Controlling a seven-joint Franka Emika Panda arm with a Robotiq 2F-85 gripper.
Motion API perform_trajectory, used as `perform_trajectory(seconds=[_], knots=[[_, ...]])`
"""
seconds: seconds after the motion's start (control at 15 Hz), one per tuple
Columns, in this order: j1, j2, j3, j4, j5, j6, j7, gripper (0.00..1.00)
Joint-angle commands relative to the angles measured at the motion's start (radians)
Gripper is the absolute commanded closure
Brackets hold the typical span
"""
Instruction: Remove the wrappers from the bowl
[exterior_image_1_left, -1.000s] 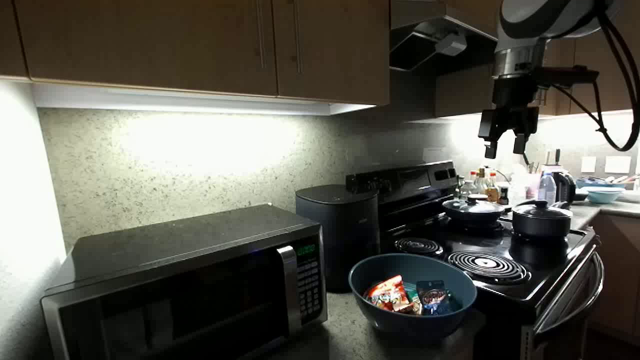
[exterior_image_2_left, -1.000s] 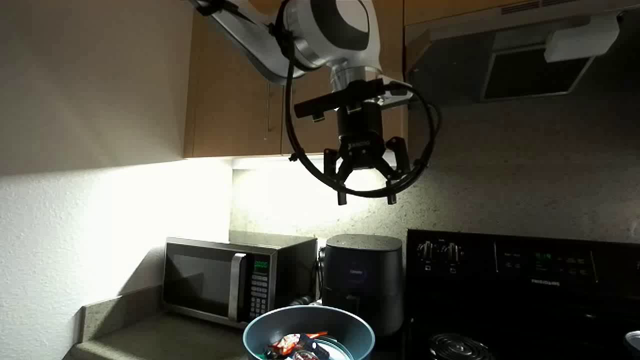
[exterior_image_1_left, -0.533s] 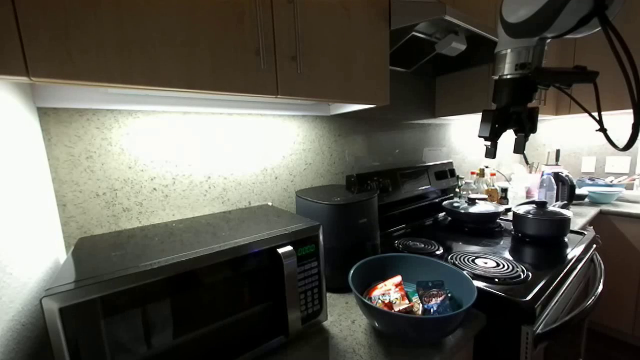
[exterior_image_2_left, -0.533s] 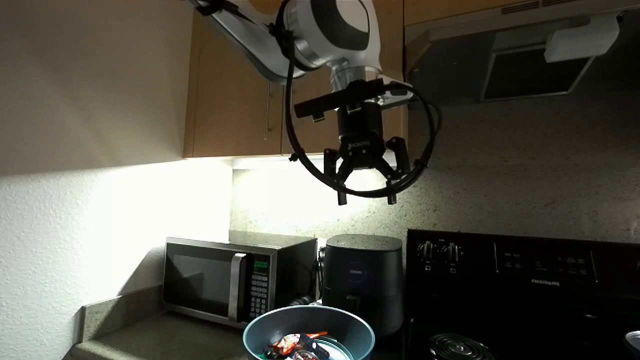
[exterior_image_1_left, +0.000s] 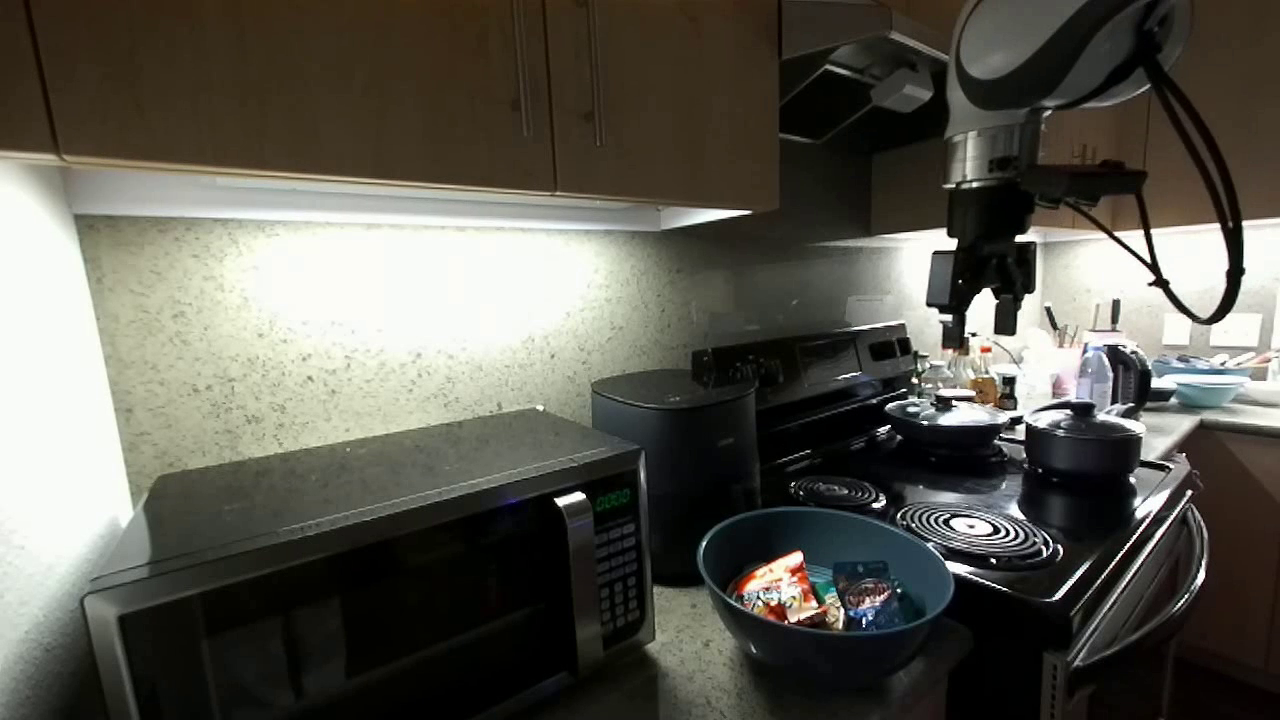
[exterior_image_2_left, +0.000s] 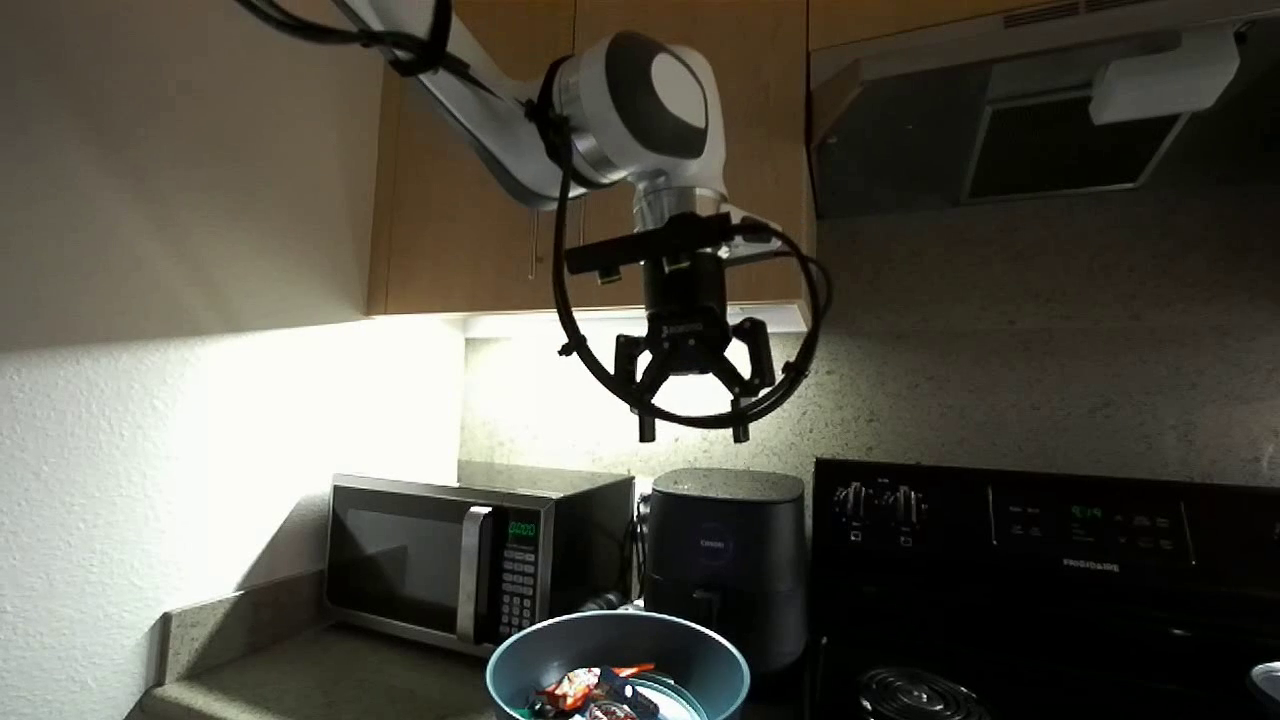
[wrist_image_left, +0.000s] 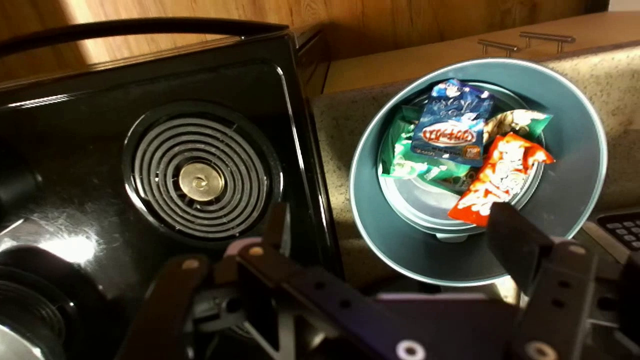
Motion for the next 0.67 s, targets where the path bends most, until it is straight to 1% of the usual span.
perform_trajectory(seconds=[0.0,0.07,0.47,0.6], knots=[[0.019,0.041,0.023,-0.008,-0.019,-0.012,-0.065,0.0],[0.009,0.028,0.025,-0.004,-0.003,-0.004,-0.009,0.0],[0.017,0.051,0.029,-0.004,-0.004,-0.004,-0.033,0.0],[0.022,0.099,0.035,0.002,0.012,0.014,-0.001,0.0]])
